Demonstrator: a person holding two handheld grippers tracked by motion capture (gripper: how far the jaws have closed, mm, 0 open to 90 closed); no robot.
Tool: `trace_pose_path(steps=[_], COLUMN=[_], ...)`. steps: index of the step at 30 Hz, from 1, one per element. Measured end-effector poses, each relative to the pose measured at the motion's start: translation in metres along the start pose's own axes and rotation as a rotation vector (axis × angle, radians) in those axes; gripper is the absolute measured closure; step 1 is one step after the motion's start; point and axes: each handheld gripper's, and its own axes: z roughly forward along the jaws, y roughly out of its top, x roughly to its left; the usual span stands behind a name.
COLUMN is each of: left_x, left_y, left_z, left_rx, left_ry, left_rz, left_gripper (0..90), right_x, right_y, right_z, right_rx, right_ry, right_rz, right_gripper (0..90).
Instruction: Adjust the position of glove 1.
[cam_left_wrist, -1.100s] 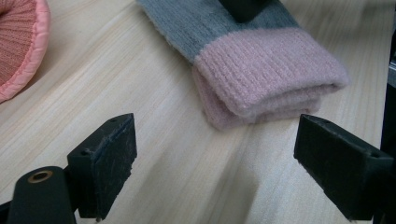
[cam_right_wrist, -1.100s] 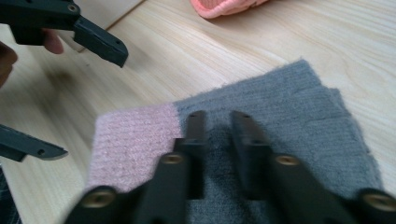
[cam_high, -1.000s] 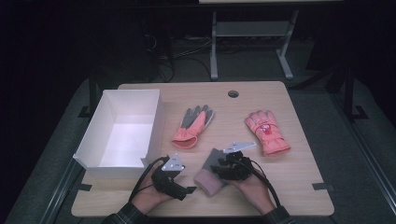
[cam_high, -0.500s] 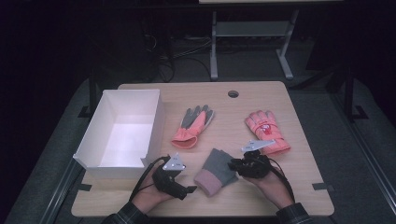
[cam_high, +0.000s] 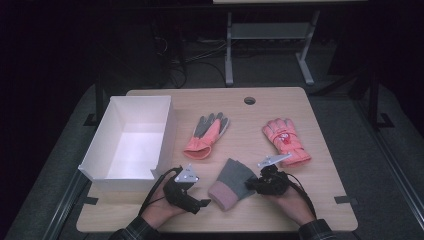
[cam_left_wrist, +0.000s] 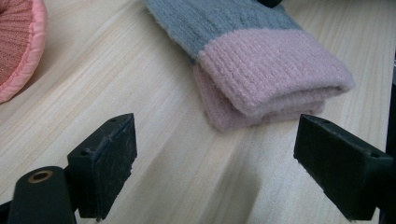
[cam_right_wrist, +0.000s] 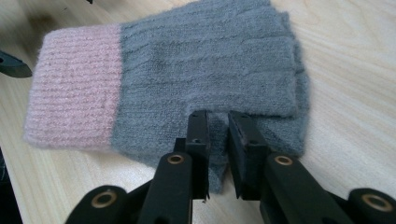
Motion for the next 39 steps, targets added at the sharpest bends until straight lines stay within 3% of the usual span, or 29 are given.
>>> trace_pose_path(steps=[3,13,21,22,26,27,28,32,34,37,39], left_x=[0.0,0.001,0.0,0.0,0.0,0.0,0.001,-0.001,-0.002,-0.004,-0.006], left_y=[0.0,0.0,0.0,0.0,0.0,0.0,0.001,0.005,0.01,0.015,0.024], left_z=[0.0,0.0,0.0,0.0,0.0,0.0,0.0,-0.001,-0.001,-0.001,-0.001], left_rx=[-0.001,-0.002,-0.001,0.0,-0.004,-0.004,0.0,0.013,-0.001,-0.004,0.019], left_ry=[0.001,0.0,0.0,0.0,0.0,0.0,-0.009,-0.015,-0.023,-0.024,-0.013], left_rz=[-0.002,-0.001,-0.002,-0.002,-0.006,-0.006,-0.004,0.022,0.017,0.012,0.038], left_gripper=[12.7,12.7,12.7,12.7,12.7,12.7,12.7,12.3,12.3,12.3,12.3], right_x=[0.001,0.009,0.013,0.012,0.009,0.009,0.005,-0.002,-0.008,-0.013,-0.017], right_y=[0.001,0.002,-0.007,-0.008,-0.009,-0.009,-0.013,-0.019,-0.023,-0.026,-0.029], right_z=[-0.003,-0.022,-0.021,-0.02,-0.024,-0.024,-0.027,-0.033,-0.038,-0.04,-0.041], right_rx=[-0.02,-0.084,-0.063,-0.053,-0.073,-0.073,-0.072,-0.08,-0.092,-0.095,-0.098], right_ry=[-0.014,-0.006,-0.005,0.002,0.01,0.01,-0.007,-0.028,-0.049,-0.066,-0.084], right_rz=[-0.016,0.001,-0.012,-0.002,-0.002,-0.002,-0.006,-0.007,-0.014,-0.009,-0.002], right_gripper=[88.8,89.3,86.8,70.5,56.7,56.7,48.2,39.5,31.8,27.5,21.9])
